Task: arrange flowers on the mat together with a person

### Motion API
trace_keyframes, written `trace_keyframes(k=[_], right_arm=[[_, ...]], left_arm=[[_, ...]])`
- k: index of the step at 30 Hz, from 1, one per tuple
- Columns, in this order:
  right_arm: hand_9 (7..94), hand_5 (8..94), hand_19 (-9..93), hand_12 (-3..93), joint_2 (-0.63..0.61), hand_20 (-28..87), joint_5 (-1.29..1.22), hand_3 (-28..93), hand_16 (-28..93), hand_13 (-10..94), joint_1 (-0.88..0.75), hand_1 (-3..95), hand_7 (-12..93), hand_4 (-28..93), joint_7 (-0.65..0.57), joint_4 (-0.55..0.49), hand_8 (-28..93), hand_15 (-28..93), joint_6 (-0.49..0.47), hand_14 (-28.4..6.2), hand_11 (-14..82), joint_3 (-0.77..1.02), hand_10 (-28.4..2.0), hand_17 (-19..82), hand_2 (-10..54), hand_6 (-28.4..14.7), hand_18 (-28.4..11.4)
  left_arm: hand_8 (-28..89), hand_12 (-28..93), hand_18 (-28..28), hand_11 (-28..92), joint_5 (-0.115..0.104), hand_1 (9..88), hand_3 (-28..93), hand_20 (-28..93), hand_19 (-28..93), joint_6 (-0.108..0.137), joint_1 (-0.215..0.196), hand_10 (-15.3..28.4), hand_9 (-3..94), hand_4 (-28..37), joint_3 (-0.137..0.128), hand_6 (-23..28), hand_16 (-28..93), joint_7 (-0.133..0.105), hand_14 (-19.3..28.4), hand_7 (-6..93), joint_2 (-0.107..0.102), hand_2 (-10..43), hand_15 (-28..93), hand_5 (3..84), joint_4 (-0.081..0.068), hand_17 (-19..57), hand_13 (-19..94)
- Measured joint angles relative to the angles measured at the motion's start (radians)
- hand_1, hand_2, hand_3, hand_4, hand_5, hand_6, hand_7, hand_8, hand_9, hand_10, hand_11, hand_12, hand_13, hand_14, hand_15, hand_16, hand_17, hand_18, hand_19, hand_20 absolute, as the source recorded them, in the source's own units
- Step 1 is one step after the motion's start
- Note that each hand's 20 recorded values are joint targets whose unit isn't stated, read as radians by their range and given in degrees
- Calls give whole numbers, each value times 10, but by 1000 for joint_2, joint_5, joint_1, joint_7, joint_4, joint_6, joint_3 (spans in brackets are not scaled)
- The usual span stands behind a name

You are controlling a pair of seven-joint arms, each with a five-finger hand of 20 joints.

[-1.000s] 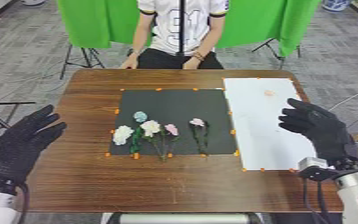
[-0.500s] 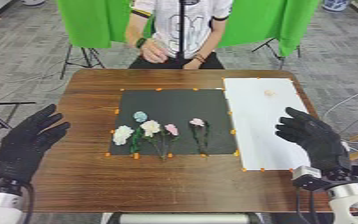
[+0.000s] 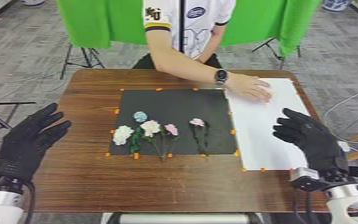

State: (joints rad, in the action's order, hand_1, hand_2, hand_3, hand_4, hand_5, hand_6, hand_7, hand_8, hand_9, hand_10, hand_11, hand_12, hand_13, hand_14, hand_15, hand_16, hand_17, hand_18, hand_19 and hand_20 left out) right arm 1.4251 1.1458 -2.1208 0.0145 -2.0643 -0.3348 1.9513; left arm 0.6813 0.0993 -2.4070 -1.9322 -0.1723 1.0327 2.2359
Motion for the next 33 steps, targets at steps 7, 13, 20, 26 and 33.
trace_keyframes(k=[7, 13, 20, 26, 33], right_arm=[[462, 435, 496, 219, -12, 339, 9, 865, 283, 383, 15, 206, 190, -225, -4, 0, -92, 295, 32, -119, 135, -31, -143, 117, 10, -37, -205], [463, 435, 495, 220, -13, 338, 16, 864, 282, 385, 17, 208, 190, -225, -5, -1, -93, 297, 33, -120, 137, -41, -143, 117, 11, -36, -205], [468, 441, 497, 220, -23, 339, 16, 862, 281, 389, 22, 204, 190, -224, -12, 0, -93, 301, 34, -120, 138, -58, -144, 118, 22, -37, -205], [466, 439, 498, 219, -26, 339, 8, 863, 279, 387, 35, 204, 189, -221, -18, 11, -92, 302, 46, -121, 136, -79, -144, 117, 22, -37, -205], [467, 439, 499, 220, -26, 338, 14, 864, 279, 387, 41, 205, 190, -221, -20, 16, -92, 302, 46, -121, 137, -85, -144, 117, 22, -36, -205]], left_arm=[[-78, 141, 234, 205, 0, 255, 710, 125, 480, 0, 7, 137, 317, -260, 3, 59, 8, 4, 169, 136, -5, 6, 351, 387, -2, -64, 276], [-78, 142, 233, 208, 0, 254, 710, 125, 480, -1, -2, 138, 321, -261, 0, 59, 9, 6, 169, 137, -7, 6, 352, 387, -1, -64, 277], [-77, 140, 233, 208, 0, 255, 709, 125, 480, -1, -4, 139, 324, -262, 0, 59, 8, 10, 171, 136, -9, 8, 355, 389, -2, -64, 278], [-78, 140, 234, 208, 0, 253, 710, 126, 481, -3, -3, 139, 324, -261, 0, 60, 7, 14, 171, 136, -14, 8, 356, 389, -3, -65, 279], [-77, 140, 233, 208, 0, 253, 711, 125, 481, -8, -4, 139, 325, -260, 0, 59, 7, 16, 170, 136, -16, 7, 355, 389, -7, -65, 279]])
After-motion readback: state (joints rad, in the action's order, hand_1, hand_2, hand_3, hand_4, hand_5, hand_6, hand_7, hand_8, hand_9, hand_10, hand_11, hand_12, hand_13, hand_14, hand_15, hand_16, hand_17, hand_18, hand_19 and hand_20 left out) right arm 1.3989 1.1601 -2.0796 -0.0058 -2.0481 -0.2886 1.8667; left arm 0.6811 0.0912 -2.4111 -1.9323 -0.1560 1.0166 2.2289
